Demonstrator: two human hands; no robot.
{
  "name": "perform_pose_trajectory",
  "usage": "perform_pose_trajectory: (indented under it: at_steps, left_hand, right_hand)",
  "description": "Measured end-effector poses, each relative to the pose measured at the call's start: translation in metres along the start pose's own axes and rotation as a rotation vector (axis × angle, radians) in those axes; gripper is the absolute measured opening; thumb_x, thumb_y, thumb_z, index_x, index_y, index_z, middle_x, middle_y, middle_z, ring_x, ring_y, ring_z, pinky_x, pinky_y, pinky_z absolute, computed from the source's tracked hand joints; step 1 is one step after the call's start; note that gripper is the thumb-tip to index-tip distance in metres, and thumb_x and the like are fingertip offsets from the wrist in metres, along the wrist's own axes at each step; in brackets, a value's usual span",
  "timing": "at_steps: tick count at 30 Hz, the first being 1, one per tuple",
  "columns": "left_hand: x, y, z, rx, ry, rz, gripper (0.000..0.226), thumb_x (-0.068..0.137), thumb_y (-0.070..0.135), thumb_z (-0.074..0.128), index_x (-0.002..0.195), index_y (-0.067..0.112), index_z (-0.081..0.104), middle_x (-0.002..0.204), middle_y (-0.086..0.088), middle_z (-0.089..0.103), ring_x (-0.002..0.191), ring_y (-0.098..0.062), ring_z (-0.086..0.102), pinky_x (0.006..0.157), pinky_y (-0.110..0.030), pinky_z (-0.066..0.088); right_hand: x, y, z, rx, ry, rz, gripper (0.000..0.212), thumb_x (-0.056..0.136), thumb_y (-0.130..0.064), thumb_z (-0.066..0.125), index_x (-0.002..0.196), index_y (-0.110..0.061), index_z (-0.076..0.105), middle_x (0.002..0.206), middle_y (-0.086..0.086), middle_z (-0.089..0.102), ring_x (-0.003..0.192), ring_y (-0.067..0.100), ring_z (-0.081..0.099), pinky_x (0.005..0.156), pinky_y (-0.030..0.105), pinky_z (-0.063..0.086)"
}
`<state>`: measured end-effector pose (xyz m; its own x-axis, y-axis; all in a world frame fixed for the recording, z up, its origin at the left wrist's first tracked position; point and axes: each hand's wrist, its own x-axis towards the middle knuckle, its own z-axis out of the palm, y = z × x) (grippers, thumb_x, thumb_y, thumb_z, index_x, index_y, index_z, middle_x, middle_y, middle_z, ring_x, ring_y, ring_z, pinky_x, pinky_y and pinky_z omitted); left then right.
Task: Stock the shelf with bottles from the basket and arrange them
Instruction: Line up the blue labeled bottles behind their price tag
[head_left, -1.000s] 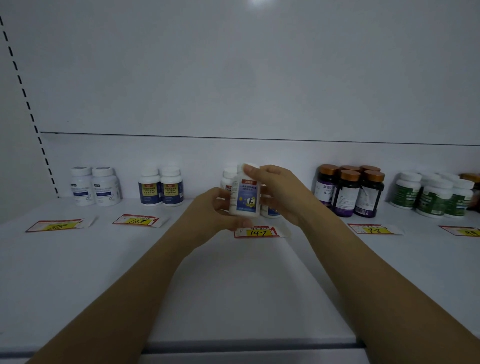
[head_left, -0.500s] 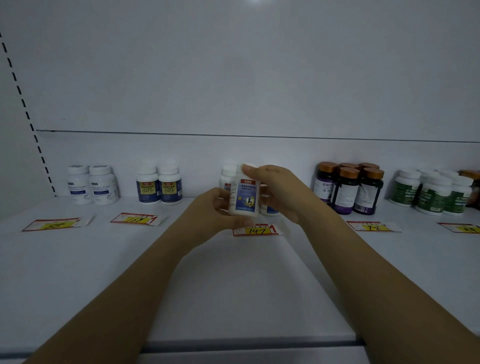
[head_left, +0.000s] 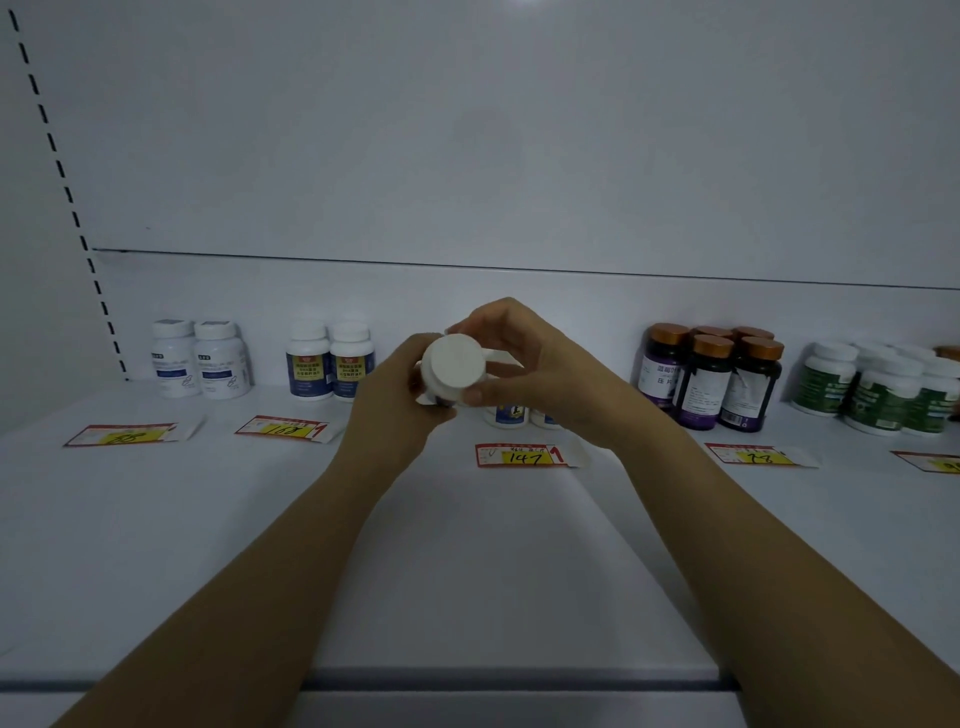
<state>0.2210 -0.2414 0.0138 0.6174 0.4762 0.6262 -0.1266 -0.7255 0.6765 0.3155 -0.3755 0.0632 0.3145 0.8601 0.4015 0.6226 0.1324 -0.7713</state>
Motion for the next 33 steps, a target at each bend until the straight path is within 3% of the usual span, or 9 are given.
perform_pose_trajectory:
  at_steps: [4, 7, 10, 13, 16, 20, 25, 29, 33]
  left_hand:
    - [0.001, 0.0, 0.0, -0.004, -0.038, -0.046, 0.062, 0.069, -0.001, 0.079, 0.124, 0.011, 0.052, 0.105, 0.01, 0.055, 0.1, -0.01, 0.051, 0.07, 0.006, 0.037]
    - [0.001, 0.006, -0.002, -0.108, -0.145, -0.151, 0.066, 0.065, 0.004, 0.083, 0.123, 0.017, 0.053, 0.11, 0.007, 0.064, 0.102, -0.013, 0.06, 0.084, -0.016, 0.049]
    - [-0.002, 0.021, -0.003, -0.345, -0.33, -0.346, 0.068, 0.066, 0.01, 0.081, 0.126, 0.02, 0.05, 0.107, 0.0, 0.071, 0.097, -0.016, 0.068, 0.088, -0.032, 0.052]
    - [-0.004, 0.031, -0.003, -0.575, -0.458, -0.489, 0.051, 0.066, 0.032, 0.071, 0.113, 0.015, 0.058, 0.095, -0.006, 0.074, 0.086, -0.02, 0.071, 0.078, -0.028, 0.056]
    - [-0.005, 0.034, -0.007, -0.666, -0.516, -0.616, 0.052, 0.068, 0.052, 0.057, 0.103, 0.014, 0.064, 0.085, -0.014, 0.074, 0.072, -0.022, 0.071, 0.061, -0.024, 0.055]
    - [-0.005, 0.033, -0.009, -0.622, -0.618, -0.649, 0.062, 0.069, 0.062, 0.052, 0.105, 0.014, 0.066, 0.093, -0.016, 0.073, 0.075, -0.025, 0.071, 0.067, -0.027, 0.053]
    - [-0.006, 0.033, -0.01, -0.65, -0.601, -0.647, 0.052, 0.072, 0.051, 0.056, 0.109, 0.015, 0.062, 0.099, -0.017, 0.072, 0.082, -0.025, 0.071, 0.075, -0.03, 0.055]
    - [-0.006, 0.029, -0.007, -0.665, -0.557, -0.618, 0.044, 0.07, 0.031, 0.066, 0.11, 0.012, 0.061, 0.103, -0.01, 0.072, 0.097, -0.024, 0.069, 0.09, -0.032, 0.053]
    - [-0.004, 0.026, -0.007, -0.685, -0.513, -0.629, 0.026, 0.084, 0.013, 0.062, 0.109, 0.01, 0.061, 0.105, -0.01, 0.072, 0.099, -0.025, 0.069, 0.094, -0.036, 0.05]
  right_hand:
    - [0.0, 0.001, 0.0, -0.03, 0.017, 0.009, 0.043, 0.079, -0.012, 0.074, 0.108, -0.032, 0.048, 0.116, -0.016, 0.057, 0.116, 0.007, 0.053, 0.095, 0.025, 0.048]
    - [-0.001, 0.002, -0.003, 0.034, 0.09, 0.028, 0.036, 0.084, -0.021, 0.07, 0.111, -0.035, 0.052, 0.115, -0.016, 0.062, 0.108, 0.005, 0.06, 0.088, 0.024, 0.052]
    - [0.001, 0.005, -0.008, 0.123, 0.212, 0.141, 0.031, 0.089, -0.033, 0.063, 0.118, -0.022, 0.056, 0.107, -0.004, 0.069, 0.093, 0.013, 0.069, 0.081, 0.031, 0.058]
    - [0.004, 0.011, -0.012, 0.269, 0.238, 0.387, 0.039, 0.088, -0.045, 0.06, 0.109, -0.012, 0.063, 0.1, 0.009, 0.072, 0.089, 0.024, 0.07, 0.085, 0.039, 0.057]
    - [0.0, 0.012, -0.012, 0.435, 0.19, 0.565, 0.037, 0.088, -0.042, 0.062, 0.105, -0.008, 0.064, 0.097, 0.019, 0.068, 0.078, 0.026, 0.069, 0.072, 0.035, 0.06]
    - [-0.002, 0.012, -0.01, 0.467, 0.172, 0.645, 0.036, 0.089, -0.038, 0.062, 0.108, -0.007, 0.061, 0.095, 0.02, 0.064, 0.067, 0.024, 0.067, 0.058, 0.031, 0.06]
    - [-0.001, 0.014, -0.011, 0.448, 0.181, 0.578, 0.031, 0.089, -0.038, 0.062, 0.101, -0.01, 0.065, 0.091, 0.016, 0.069, 0.067, 0.022, 0.069, 0.062, 0.03, 0.06]
    - [0.004, 0.015, -0.014, 0.311, 0.226, 0.449, 0.043, 0.085, -0.046, 0.064, 0.107, -0.01, 0.066, 0.098, 0.009, 0.072, 0.083, 0.022, 0.071, 0.072, 0.031, 0.057]
    - [0.004, 0.015, -0.015, 0.266, 0.218, 0.351, 0.032, 0.086, -0.044, 0.064, 0.097, -0.015, 0.063, 0.09, 0.001, 0.072, 0.081, 0.019, 0.069, 0.069, 0.028, 0.052]
